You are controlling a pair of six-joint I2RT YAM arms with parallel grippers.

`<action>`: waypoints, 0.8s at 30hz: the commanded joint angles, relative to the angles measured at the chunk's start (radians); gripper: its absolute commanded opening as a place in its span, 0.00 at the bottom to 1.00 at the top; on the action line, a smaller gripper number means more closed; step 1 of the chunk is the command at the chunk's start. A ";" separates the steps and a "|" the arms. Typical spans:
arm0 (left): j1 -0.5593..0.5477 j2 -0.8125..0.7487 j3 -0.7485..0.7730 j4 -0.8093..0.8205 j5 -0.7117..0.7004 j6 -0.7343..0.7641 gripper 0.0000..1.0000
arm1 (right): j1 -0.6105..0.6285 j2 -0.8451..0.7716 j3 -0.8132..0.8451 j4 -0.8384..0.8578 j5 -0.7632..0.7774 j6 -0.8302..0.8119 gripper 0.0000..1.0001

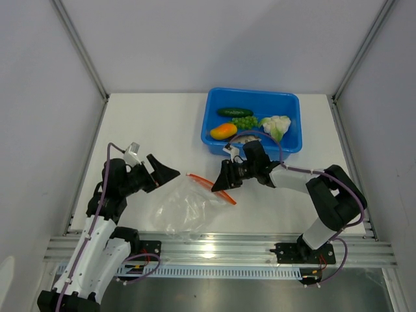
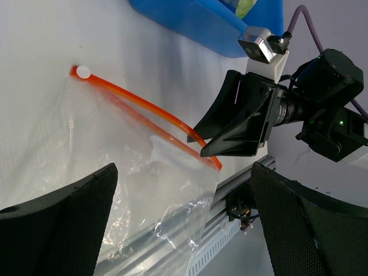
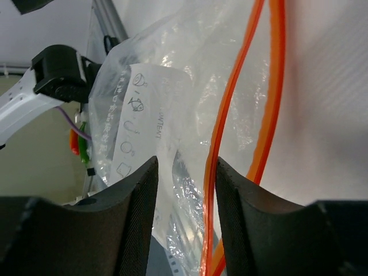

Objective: Place the food in the zip-top bag and seal the zipper
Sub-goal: Pick up the zipper food storage bag at the center of the board.

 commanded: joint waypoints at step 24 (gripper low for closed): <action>-0.110 0.143 0.295 -0.353 -0.123 -0.031 0.94 | 0.280 -0.131 0.073 0.040 0.198 -0.024 0.00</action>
